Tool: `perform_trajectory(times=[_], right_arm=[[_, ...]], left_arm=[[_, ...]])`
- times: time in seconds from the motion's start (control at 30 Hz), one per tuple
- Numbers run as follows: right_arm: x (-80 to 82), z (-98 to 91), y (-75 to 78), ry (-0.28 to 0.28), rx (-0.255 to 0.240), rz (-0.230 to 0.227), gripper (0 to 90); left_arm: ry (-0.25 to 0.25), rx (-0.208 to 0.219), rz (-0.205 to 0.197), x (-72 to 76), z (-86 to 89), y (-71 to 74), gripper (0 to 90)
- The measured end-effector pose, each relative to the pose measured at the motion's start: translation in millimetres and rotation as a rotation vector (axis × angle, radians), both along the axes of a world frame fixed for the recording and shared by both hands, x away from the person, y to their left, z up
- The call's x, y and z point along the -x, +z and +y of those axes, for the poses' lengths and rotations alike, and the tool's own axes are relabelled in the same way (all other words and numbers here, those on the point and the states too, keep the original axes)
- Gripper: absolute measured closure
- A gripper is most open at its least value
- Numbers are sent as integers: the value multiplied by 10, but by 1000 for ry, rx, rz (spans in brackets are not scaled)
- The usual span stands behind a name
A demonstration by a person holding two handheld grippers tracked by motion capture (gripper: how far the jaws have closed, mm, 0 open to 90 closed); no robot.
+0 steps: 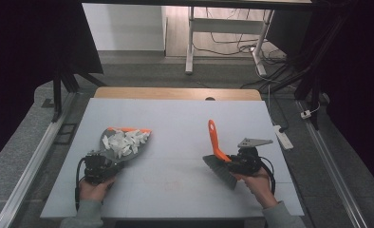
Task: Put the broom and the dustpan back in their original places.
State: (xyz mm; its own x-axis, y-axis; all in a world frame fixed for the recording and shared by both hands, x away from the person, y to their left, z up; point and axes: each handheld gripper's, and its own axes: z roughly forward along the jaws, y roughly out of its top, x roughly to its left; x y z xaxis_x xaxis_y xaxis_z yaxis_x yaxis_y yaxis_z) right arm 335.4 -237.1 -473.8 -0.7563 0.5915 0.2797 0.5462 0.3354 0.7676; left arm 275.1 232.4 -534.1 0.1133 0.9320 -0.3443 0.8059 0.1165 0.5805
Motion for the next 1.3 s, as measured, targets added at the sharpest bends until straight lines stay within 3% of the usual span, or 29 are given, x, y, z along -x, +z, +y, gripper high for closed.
perform_trajectory(times=[0.33, 0.63, 0.83, 1.03, 1.3], right_arm=[[-94, -8, -128, -23, 57, 43, 709], [-239, -58, -204, -73, 92, 61, 703], [-347, -130, -254, -96, 123, 66, 678], [-397, -160, -277, -104, 152, 50, 629], [-458, -195, -339, -113, 179, 81, 545]], left_arm=[[15, -17, 6, -8, -44, -15, 609], [-25, -28, 5, 8, -45, -19, 545], [-51, -48, -17, 49, -15, 18, 411], [-85, -57, -48, 87, 13, 69, 362], [-110, -93, -86, 135, 75, 142, 342]])
